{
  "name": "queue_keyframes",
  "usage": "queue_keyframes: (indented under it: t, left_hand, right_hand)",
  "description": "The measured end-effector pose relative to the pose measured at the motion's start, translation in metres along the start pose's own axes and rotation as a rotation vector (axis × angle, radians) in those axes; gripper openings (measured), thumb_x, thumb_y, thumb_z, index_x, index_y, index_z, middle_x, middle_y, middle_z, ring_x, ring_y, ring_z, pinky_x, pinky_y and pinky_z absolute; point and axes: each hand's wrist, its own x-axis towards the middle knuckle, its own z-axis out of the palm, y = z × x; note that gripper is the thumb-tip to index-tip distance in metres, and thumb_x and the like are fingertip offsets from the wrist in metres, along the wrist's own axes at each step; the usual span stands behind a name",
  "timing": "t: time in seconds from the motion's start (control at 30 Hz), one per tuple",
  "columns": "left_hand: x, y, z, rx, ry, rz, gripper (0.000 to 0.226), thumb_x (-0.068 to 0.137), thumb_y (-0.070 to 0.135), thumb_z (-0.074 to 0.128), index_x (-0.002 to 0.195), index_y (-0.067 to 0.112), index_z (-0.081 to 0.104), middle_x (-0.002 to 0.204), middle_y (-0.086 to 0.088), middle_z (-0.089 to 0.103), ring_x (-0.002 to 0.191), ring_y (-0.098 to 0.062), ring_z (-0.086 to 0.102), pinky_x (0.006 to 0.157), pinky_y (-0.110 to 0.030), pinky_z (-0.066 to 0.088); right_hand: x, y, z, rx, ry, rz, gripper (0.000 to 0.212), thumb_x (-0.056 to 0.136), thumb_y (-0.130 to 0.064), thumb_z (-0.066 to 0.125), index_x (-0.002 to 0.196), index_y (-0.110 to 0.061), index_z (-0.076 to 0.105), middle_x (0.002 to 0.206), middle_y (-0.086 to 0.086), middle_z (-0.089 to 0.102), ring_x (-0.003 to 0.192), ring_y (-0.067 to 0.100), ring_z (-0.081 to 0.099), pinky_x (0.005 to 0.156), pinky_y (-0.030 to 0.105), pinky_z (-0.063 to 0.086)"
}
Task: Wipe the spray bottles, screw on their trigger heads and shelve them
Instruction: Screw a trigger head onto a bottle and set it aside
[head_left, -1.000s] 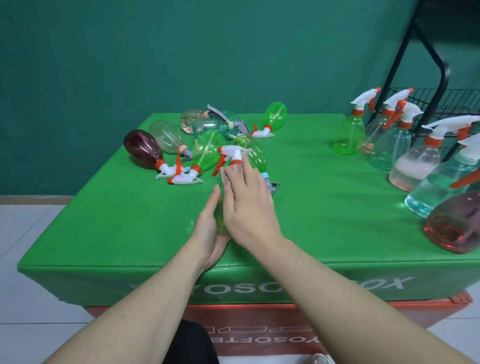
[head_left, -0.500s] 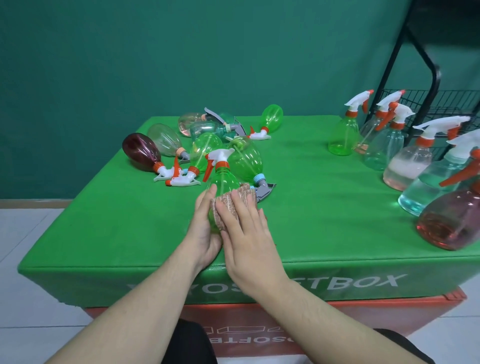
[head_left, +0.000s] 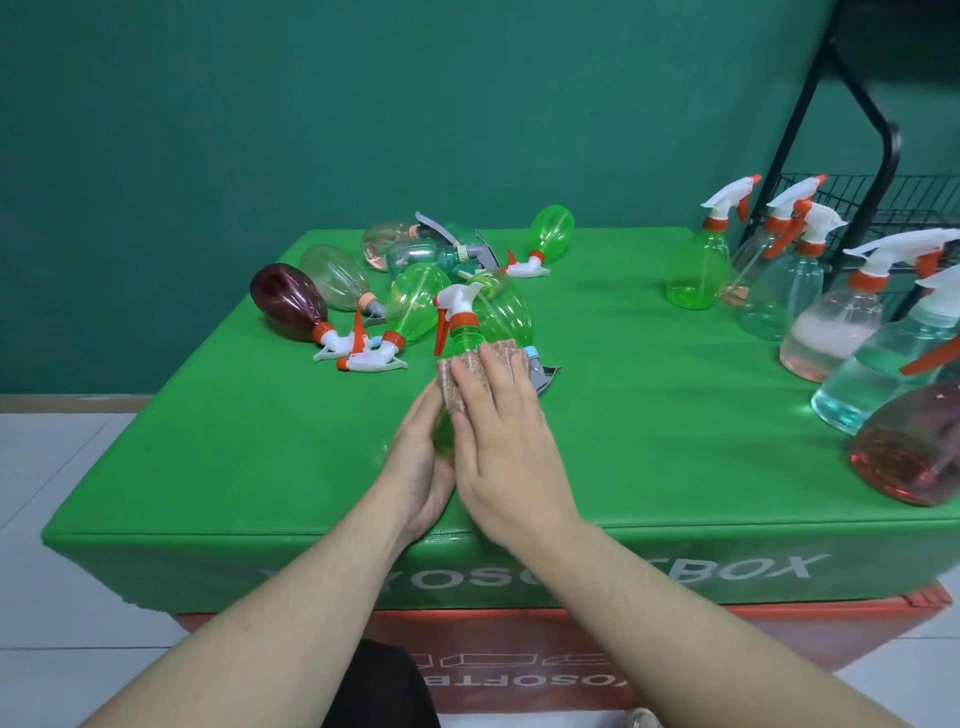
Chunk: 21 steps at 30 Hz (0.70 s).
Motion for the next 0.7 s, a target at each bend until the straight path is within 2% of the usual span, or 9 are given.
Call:
queue_keyframes:
  t: [0.07,0.17,0.23,0.33,0.43,0.5,0.57,0.63,0.7]
  left_hand:
    - [0.000,0.000,0.002,0.032,-0.024,0.028,0.060,0.092,0.043,0.065,0.144,0.015,0.059,0.143,-0.006,0.064,0.135,-0.019,0.058,0.111,-0.036,0.048]
    - [-0.002,0.001,0.005,0.044,-0.028,0.041,0.055,0.094,0.037,0.060,0.147,0.021,0.056,0.139,-0.003,0.066,0.128,-0.018,0.063,0.099,-0.039,0.056]
    - [-0.003,0.001,0.006,0.042,-0.027,0.029,0.054,0.095,0.036,0.059,0.147,0.023,0.055,0.135,-0.004,0.069,0.118,-0.019,0.068,0.094,-0.046,0.057]
    - [-0.003,0.001,0.006,0.016,-0.016,0.008,0.052,0.097,0.034,0.058,0.147,0.022,0.054,0.133,-0.008,0.070,0.107,-0.023,0.071,0.082,-0.045,0.061]
    - [-0.002,0.002,0.007,0.013,-0.023,-0.012,0.049,0.100,0.034,0.055,0.147,0.020,0.054,0.132,-0.013,0.069,0.107,-0.026,0.071,0.080,-0.044,0.061]
    - [-0.001,0.001,0.006,0.037,-0.016,-0.003,0.047,0.103,0.035,0.052,0.148,0.021,0.053,0.131,-0.011,0.070,0.106,-0.024,0.071,0.082,-0.045,0.061]
    - [-0.003,0.001,0.009,0.064,0.002,0.016,0.041,0.106,0.035,0.046,0.146,0.029,0.053,0.128,-0.001,0.073,0.108,-0.018,0.073,0.083,-0.043,0.061]
    - [-0.004,0.002,0.012,0.070,0.010,0.022,0.033,0.110,0.035,0.040,0.139,0.037,0.055,0.117,0.015,0.076,0.105,-0.008,0.073,0.076,-0.036,0.062]
    - [-0.005,0.002,0.013,0.069,0.033,0.008,0.031,0.111,0.038,0.038,0.134,0.038,0.058,0.111,0.021,0.076,0.103,-0.001,0.073,0.074,-0.028,0.061]
  right_hand:
    - [0.012,0.000,-0.004,0.009,-0.005,0.018,0.058,0.103,-0.037,0.020,0.156,-0.020,0.035,0.166,0.005,0.022,0.156,0.024,0.008,0.126,0.044,0.012]
    - [0.030,0.000,-0.011,0.026,-0.034,0.052,0.053,0.105,-0.032,0.028,0.155,-0.018,0.037,0.165,0.005,0.026,0.153,0.022,0.017,0.127,0.038,0.011]
    - [0.043,0.001,-0.016,0.081,-0.071,0.103,0.049,0.107,-0.030,0.033,0.155,-0.019,0.038,0.164,0.001,0.027,0.150,0.020,0.023,0.125,0.034,0.015]
    - [0.059,0.002,-0.019,0.162,-0.138,0.190,0.048,0.108,-0.033,0.033,0.155,-0.025,0.038,0.165,-0.003,0.026,0.148,0.019,0.028,0.121,0.037,0.025]
    - [0.061,0.003,-0.018,0.195,-0.150,0.246,0.048,0.108,-0.035,0.032,0.155,-0.028,0.037,0.164,-0.002,0.027,0.149,0.020,0.029,0.120,0.039,0.027]
    - [0.055,0.004,-0.016,0.191,-0.121,0.220,0.046,0.108,-0.032,0.033,0.153,-0.026,0.040,0.162,0.000,0.032,0.146,0.022,0.033,0.119,0.038,0.028]
    - [0.046,0.005,-0.014,0.178,-0.092,0.163,0.044,0.108,-0.030,0.033,0.151,-0.024,0.043,0.159,0.001,0.036,0.144,0.022,0.034,0.119,0.037,0.027]
    - [0.034,0.006,-0.010,0.159,-0.075,0.102,0.047,0.108,-0.031,0.029,0.151,-0.020,0.042,0.160,0.004,0.034,0.148,0.020,0.028,0.122,0.038,0.023]
    - [0.021,0.007,-0.006,0.126,-0.054,0.042,0.051,0.106,-0.030,0.026,0.153,-0.016,0.040,0.162,0.009,0.031,0.152,0.019,0.020,0.125,0.038,0.018]
